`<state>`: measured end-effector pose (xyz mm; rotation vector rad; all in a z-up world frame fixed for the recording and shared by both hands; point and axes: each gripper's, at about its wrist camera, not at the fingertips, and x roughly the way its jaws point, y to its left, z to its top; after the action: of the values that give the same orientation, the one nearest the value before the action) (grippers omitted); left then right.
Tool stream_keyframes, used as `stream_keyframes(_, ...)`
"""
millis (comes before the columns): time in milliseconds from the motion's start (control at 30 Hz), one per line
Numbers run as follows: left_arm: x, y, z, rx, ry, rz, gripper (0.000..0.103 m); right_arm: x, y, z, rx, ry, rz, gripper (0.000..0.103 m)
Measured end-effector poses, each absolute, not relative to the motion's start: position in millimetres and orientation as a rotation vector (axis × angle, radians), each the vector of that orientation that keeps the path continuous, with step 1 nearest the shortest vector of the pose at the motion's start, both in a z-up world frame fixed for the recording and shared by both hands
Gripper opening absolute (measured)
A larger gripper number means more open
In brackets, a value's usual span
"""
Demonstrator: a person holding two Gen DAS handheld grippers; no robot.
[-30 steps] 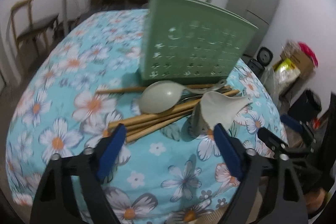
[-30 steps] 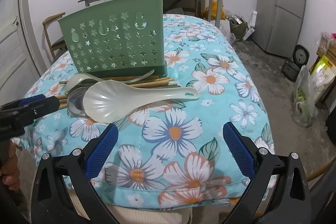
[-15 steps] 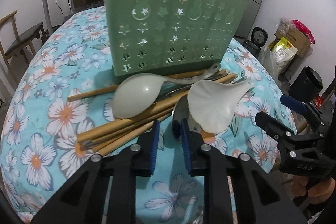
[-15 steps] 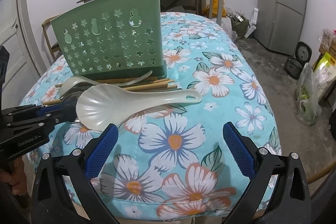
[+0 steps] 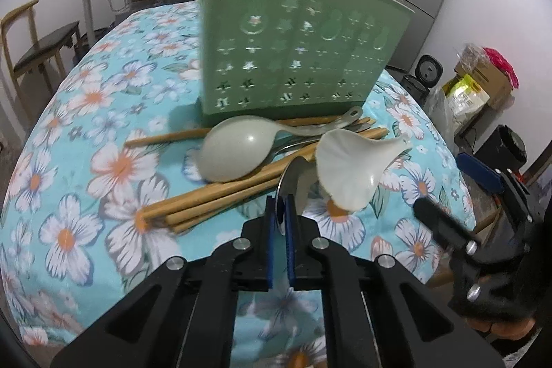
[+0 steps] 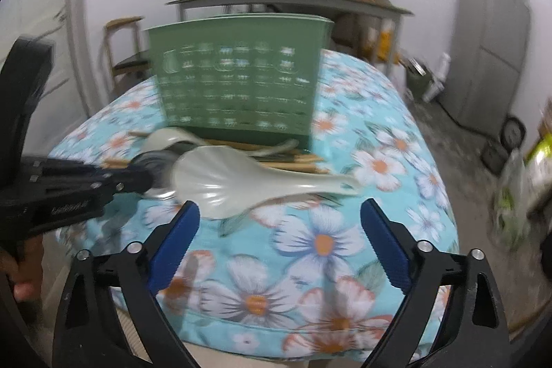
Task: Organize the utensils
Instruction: 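Grasp the large white ceramic spoon with the right tool while the left tool grasps the metal ladle, then lift the white spoon with the right tool while the left tool lifts the ladle over the holder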
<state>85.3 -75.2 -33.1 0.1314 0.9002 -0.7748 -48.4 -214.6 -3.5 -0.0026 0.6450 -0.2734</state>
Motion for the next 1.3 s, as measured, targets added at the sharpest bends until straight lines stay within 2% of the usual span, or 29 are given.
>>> stream_keyframes(233,86.8,-57.8,-33.6,0.082,0.923,-0.752,0.004,-29.6,-163.9,-13.9,-0.259,0.628,-0.186,0.069)
stream_keyframes(300,88.6,-53.6,-34.3,0.067,0.930,-0.750,0.004,-20.3,-153.6,-21.2,-0.328,0.639,-0.177,0.060)
stream_keyframes(400,91.4,-49.7,-35.7,0.047,0.933,-0.754,0.004,-8.6,-145.1,-30.2,-0.399,0.666,-0.188,0.052)
stream_keyframes(500,93.6,-46.7,-37.6,0.027,0.940,-0.762,0.004,1.1,-146.1,-34.2,-0.401,0.700,-0.204,0.044)
stream_keyframes(767,98.2,-42.3,-41.3,-0.006,0.954,-0.779,0.004,14.5,-146.1,-46.5,-0.403,0.740,-0.251,0.034)
stream_keyframes(800,98.5,-41.7,-41.6,-0.008,0.955,-0.780,0.004,15.8,-144.4,-47.7,-0.406,0.740,-0.254,0.028)
stream_keyframes(1000,98.5,-41.3,-41.7,-0.011,0.948,-0.778,0.004,12.7,-139.2,-42.9,-0.395,0.719,-0.301,0.012)
stream_keyframes(1300,86.6,-34.2,-19.0,0.015,0.838,-0.739,0.003,-18.8,-158.3,-2.7,-0.263,0.638,-0.307,0.005)
